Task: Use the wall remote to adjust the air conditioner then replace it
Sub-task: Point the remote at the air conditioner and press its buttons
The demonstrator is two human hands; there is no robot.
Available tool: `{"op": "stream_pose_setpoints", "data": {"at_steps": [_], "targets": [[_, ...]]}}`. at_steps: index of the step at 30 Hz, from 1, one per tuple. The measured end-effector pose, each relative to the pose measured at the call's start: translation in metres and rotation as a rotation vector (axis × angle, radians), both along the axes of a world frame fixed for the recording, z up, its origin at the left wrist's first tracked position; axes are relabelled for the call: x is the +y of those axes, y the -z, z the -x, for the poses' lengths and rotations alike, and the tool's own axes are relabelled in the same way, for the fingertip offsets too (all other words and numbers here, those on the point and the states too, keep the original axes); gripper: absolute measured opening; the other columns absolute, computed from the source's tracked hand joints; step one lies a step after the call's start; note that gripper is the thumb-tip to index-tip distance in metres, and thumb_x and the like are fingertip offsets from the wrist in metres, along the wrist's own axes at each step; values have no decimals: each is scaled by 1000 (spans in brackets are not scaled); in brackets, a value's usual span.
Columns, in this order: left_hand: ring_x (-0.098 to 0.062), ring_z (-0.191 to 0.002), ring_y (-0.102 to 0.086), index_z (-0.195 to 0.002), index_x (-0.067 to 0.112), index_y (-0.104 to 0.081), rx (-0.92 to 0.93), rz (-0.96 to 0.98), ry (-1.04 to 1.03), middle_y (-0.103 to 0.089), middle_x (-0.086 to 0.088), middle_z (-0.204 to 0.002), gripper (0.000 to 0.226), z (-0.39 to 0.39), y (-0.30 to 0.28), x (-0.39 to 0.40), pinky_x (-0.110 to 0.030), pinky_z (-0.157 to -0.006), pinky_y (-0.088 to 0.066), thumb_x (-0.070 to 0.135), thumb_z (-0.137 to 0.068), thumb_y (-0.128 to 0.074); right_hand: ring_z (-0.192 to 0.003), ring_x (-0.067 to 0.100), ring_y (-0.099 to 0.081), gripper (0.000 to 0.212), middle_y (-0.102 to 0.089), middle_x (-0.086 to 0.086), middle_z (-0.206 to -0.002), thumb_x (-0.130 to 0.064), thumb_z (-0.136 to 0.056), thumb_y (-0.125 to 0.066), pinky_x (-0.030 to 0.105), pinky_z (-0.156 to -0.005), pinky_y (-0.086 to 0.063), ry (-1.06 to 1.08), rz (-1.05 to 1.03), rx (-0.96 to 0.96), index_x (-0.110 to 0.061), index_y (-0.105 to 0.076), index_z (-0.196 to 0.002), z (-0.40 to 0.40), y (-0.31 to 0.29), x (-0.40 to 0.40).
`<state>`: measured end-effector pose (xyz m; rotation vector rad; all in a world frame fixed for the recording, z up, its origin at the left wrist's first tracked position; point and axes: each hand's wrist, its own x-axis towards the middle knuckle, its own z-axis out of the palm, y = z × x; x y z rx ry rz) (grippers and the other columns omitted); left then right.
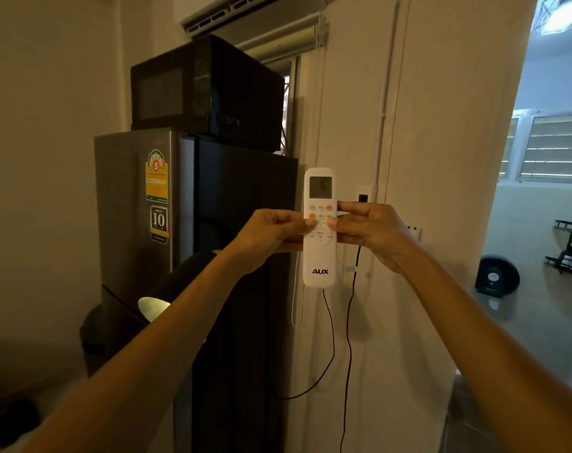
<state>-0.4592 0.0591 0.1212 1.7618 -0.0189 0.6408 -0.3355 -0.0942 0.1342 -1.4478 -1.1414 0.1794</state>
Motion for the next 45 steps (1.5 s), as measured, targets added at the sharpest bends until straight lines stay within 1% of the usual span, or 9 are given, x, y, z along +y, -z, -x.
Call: {"op": "stream_pose_setpoints", "data": {"at_steps": [7,12,15,18,23,29,35,38,45], "targets": [[-13,-85,-72,-96,10,-65,30,-1,67,-71,0,-95,12,23,-13,23,-22,-66,-59,13,-86,-60,-82,7,-72,36,-70,-6,-98,-10,-81,-65,21,-62,-56,4,3,9,-13,-60,-116,23,-10,16],[-14,-87,-71,-97,10,-65,14,-19,96,-71,1,-96,13,36,-23,43,-22,-67,-58,11,-85,-61,-82,7,-72,31,-71,-7,-95,-8,-81,-65,20,-62,-56,-7,-26,0,-17,-62,-111,37,-19,32],[-13,-86,-72,-94,12,-66,-11,-25,100,-72,3,-93,11,39,-27,55,-22,-67,-58,10,-84,-61,-82,7,-72,34,-71,-8,-95,-9,-81,-66,21,-62,-56,7,-39,-10,-14,-62,-114,41,-23,43],[-13,-86,-71,-92,13,-66,-31,-26,97,-73,4,-90,9,40,-31,62,-22,-67,-58,12,-85,-60,-84,9,-72,38,-71,-5,-99,-11,-80,-66,22,-65,-57,16,-44,-19,-13,-60,-118,43,-28,53],[-12,-86,-71,-93,12,-66,-67,-37,100,-73,4,-89,10,40,-49,67,-20,-66,-57,14,-87,-58,-75,3,-71,35,-69,-8,-94,-12,-81,-67,18,-59,-55,28,-68,-48,-13,-62,-115,44,-50,62],[-13,-88,-71,-95,13,-65,-104,-57,75,-73,2,-91,11,44,-75,73,-21,-69,-58,15,-88,-57,-81,10,-72,22,-70,-4,-97,-12,-80,-67,22,-63,-57,-9,-110,-43,-19,-65,-100,46,-78,71],[-13,-86,-71,-92,14,-65,-76,-63,63,-72,1,-91,10,48,-82,81,-22,-68,-58,15,-89,-55,-82,12,-71,25,-71,0,-97,-11,-79,-67,22,-62,-57,-48,-90,25,-12,-64,-104,47,-84,82],[-12,-85,-72,-91,15,-66,-62,-49,53,-74,3,-88,10,49,-82,86,-21,-67,-58,15,-89,-56,-79,11,-72,18,-71,1,-94,-10,-79,-67,22,-61,-57,-70,-76,53,-12,-66,-97,47,-84,87],[-14,-87,-71,-96,13,-66,-57,-32,59,-73,0,-92,12,51,-85,93,-21,-67,-58,14,-88,-56,-87,14,-70,20,-70,2,-98,-10,-79,-67,23,-63,-58,-68,-75,35,-12,-66,-98,48,-89,94]]}}
